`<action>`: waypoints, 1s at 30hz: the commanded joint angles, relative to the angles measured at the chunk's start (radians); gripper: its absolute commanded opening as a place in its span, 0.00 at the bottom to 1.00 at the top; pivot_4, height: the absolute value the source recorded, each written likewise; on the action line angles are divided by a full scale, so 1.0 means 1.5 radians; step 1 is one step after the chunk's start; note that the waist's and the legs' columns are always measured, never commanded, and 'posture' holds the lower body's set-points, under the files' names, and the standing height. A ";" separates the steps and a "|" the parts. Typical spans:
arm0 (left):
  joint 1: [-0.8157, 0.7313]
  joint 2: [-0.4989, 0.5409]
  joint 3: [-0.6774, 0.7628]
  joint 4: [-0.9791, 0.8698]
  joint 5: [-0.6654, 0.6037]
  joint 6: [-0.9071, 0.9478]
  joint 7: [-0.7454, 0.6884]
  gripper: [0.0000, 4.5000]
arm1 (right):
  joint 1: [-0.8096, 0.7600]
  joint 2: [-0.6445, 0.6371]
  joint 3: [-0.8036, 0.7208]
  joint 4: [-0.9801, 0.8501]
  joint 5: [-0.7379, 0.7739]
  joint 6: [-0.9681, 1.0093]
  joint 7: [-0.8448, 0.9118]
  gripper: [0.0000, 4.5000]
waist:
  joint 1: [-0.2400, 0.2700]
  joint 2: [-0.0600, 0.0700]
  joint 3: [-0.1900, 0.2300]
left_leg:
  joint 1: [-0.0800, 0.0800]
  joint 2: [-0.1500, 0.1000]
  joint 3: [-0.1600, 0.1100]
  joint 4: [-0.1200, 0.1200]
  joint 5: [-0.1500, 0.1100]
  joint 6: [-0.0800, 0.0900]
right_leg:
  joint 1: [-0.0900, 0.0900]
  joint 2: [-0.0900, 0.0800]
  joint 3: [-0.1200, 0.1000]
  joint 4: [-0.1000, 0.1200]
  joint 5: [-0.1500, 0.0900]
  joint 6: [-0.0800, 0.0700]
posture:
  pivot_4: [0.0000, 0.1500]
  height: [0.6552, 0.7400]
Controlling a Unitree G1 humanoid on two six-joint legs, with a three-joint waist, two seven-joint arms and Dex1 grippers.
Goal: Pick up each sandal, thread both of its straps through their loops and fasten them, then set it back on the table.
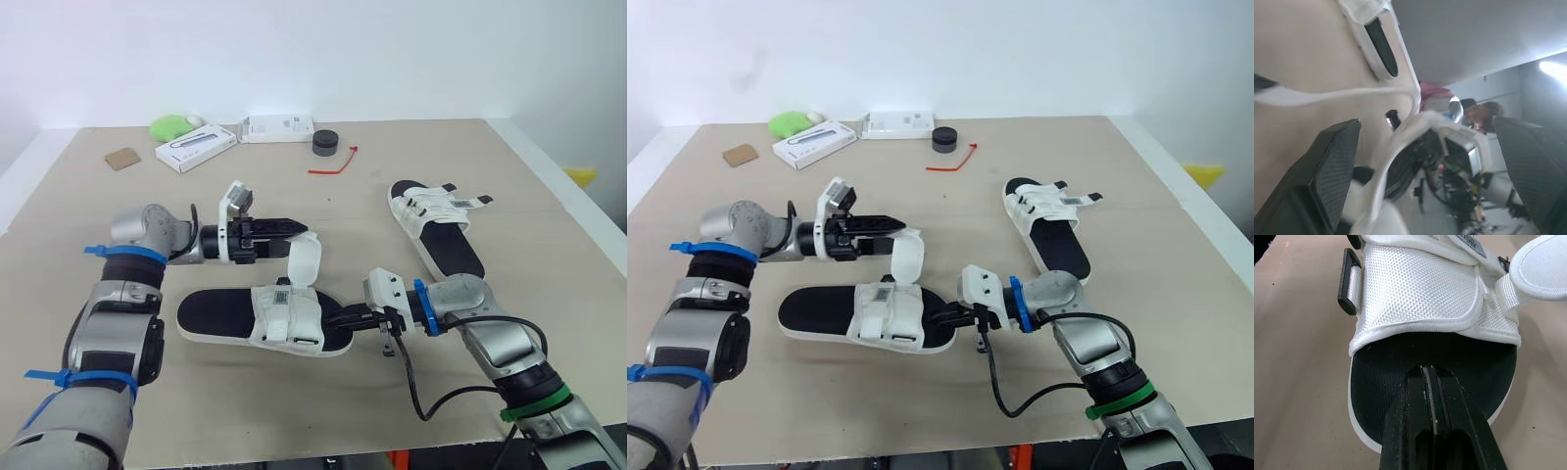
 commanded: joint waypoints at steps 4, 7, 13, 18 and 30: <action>-0.042 -0.019 0.087 0.060 -0.024 0.039 0.046 0.99 | -0.012 0.001 0.001 0.003 -0.005 -0.006 0.000 0.00 | 0.000 0.000 0.000 | 0.000 0.000 -0.001 0.000 0.000 0.000 | 0.000 0.000 0.000 0.000 0.000 0.000 | 1.00 1.00; -0.063 -0.039 0.132 0.113 -0.017 0.024 0.091 0.99 | -0.014 0.004 0.002 0.007 -0.006 -0.011 -0.001 0.00 | 0.001 0.000 0.000 | 0.000 0.000 -0.001 0.000 0.001 -0.001 | 0.000 0.000 0.000 0.000 0.000 0.000 | 1.00 1.00; -0.082 -0.066 0.166 0.170 0.007 0.002 0.164 0.99 | -0.020 0.008 0.006 0.015 -0.009 -0.018 0.001 0.00 | 0.000 0.000 0.000 | 0.001 0.000 -0.001 0.000 0.001 -0.001 | 0.000 0.000 0.000 0.000 0.001 0.000 | 1.00 1.00; -0.089 -0.082 0.174 0.195 0.010 -0.017 0.183 0.61 | -0.025 0.009 0.007 0.021 -0.011 -0.024 0.001 0.00 | -0.001 0.000 0.000 | 0.001 0.000 0.000 0.000 0.001 -0.002 | 0.000 0.000 0.001 0.001 0.001 0.001 | 1.00 1.00; -0.029 -0.054 -0.020 0.017 0.092 -0.160 0.038 0.03 | -0.030 0.010 0.008 0.031 -0.014 -0.033 0.005 0.00 | -0.001 0.000 0.000 | 0.000 0.000 0.000 0.000 0.004 -0.006 | 0.000 0.000 0.002 0.001 0.002 0.003 | 1.00 1.00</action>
